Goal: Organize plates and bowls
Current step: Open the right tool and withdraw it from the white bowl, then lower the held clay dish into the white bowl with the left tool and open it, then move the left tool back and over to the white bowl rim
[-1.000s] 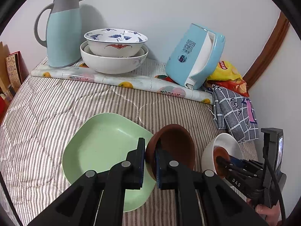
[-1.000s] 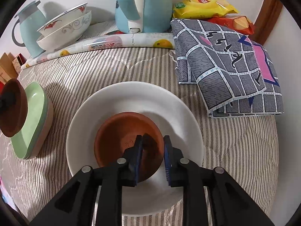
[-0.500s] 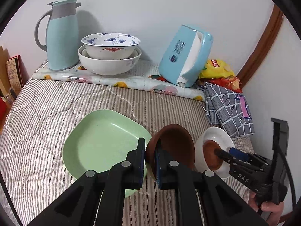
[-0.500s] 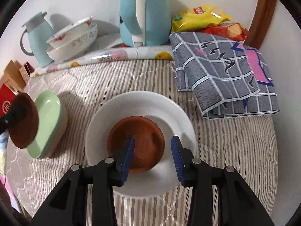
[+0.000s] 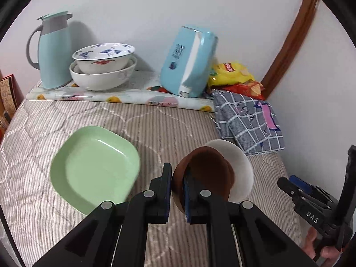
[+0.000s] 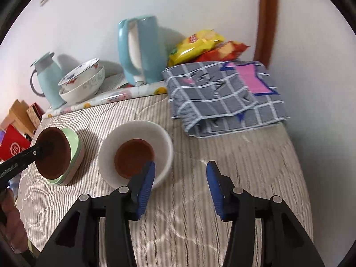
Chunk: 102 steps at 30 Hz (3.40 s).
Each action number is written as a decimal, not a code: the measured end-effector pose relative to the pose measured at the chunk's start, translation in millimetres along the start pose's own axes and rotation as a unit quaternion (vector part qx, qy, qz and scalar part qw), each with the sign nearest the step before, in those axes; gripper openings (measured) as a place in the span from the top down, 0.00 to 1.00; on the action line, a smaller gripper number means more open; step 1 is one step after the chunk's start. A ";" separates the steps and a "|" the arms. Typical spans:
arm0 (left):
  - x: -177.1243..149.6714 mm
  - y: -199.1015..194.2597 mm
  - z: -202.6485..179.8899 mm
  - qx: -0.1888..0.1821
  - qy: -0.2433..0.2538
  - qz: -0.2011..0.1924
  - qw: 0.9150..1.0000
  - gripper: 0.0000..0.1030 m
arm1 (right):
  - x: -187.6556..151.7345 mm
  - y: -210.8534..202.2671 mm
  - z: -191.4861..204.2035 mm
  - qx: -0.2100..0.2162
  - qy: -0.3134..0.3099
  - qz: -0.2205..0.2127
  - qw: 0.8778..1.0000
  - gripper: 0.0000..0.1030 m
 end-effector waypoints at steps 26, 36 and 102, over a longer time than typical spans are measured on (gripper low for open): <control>-7.0 82.1 -59.7 -0.010 0.013 0.066 0.998 0.90 | -45.7 -34.1 -94.1 -0.060 0.049 -0.032 0.996 0.53; -6.8 100.0 -56.0 0.001 0.010 0.081 0.997 0.90 | -47.7 -19.9 -85.6 -0.032 0.048 -0.022 0.998 0.53; 0.8 -13.6 -31.0 0.021 0.083 -0.025 0.996 0.43 | -20.1 -63.3 9.3 -0.069 0.003 -0.074 0.995 0.14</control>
Point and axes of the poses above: each gripper's, at about its wrist camera, not at the fingertips, and y roughly the way its jaws point, z to its left, x to its top, the point moved 2 cm from there along y, roughly the way its jaws point, and after that the axes turned 4 degrees about -z, right-handed, at the moved point
